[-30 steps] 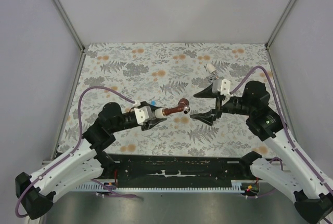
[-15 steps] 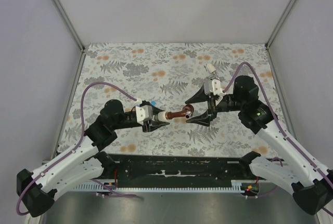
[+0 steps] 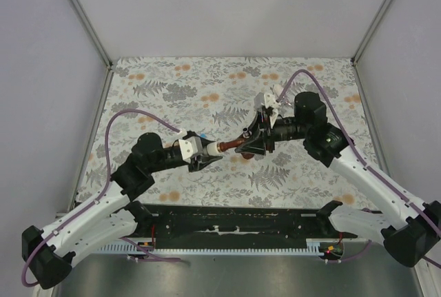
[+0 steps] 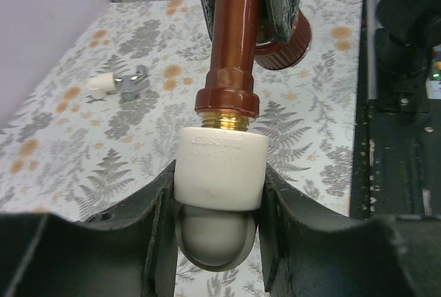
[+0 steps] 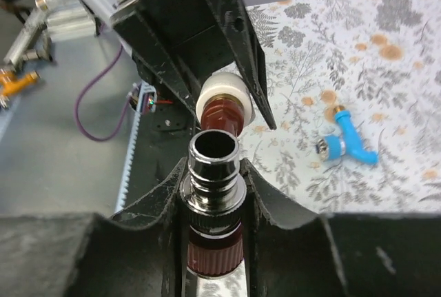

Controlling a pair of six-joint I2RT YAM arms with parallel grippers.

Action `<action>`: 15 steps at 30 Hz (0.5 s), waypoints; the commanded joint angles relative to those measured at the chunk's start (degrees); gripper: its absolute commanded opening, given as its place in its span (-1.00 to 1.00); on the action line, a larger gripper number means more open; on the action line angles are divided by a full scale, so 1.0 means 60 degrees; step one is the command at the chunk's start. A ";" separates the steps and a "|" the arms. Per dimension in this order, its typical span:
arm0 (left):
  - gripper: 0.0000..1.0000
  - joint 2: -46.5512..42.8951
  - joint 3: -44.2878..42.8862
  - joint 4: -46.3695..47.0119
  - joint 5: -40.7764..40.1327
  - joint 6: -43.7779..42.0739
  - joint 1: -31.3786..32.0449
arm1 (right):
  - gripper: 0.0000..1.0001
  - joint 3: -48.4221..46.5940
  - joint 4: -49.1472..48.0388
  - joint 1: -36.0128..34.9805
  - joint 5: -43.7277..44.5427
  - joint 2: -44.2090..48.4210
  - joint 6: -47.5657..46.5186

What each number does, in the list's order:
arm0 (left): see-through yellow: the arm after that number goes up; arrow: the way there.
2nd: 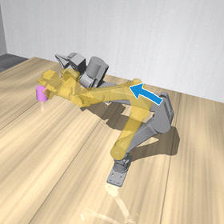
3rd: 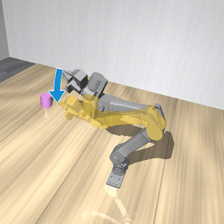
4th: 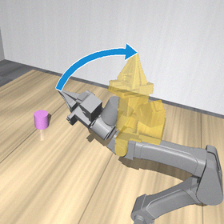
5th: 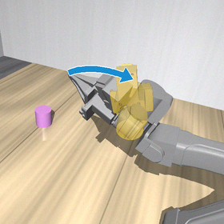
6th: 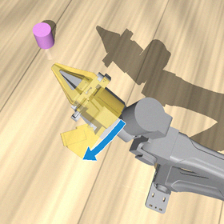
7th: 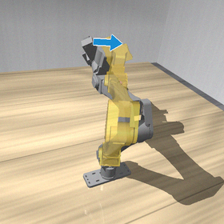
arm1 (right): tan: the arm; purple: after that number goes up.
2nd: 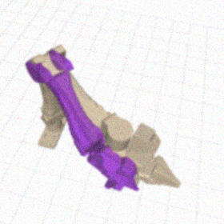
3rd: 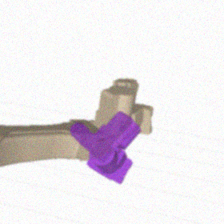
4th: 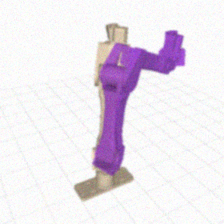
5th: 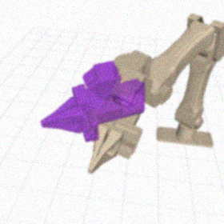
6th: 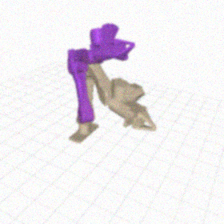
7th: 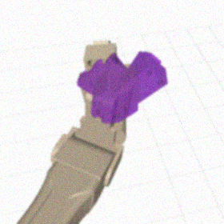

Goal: Install the water faucets

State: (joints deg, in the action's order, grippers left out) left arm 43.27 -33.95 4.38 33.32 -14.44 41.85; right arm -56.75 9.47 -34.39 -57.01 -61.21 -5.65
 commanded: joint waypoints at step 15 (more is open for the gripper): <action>-0.96 -0.1732 0.1953 0.1774 -0.6988 -0.5797 0.1917 | -0.62 0.0304 -0.1419 0.0107 0.2529 -0.3583 1.2735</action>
State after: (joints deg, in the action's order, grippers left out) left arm 35.75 -21.43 5.52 -3.27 -39.72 51.22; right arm -56.07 3.40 -34.20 -46.89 -81.01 59.37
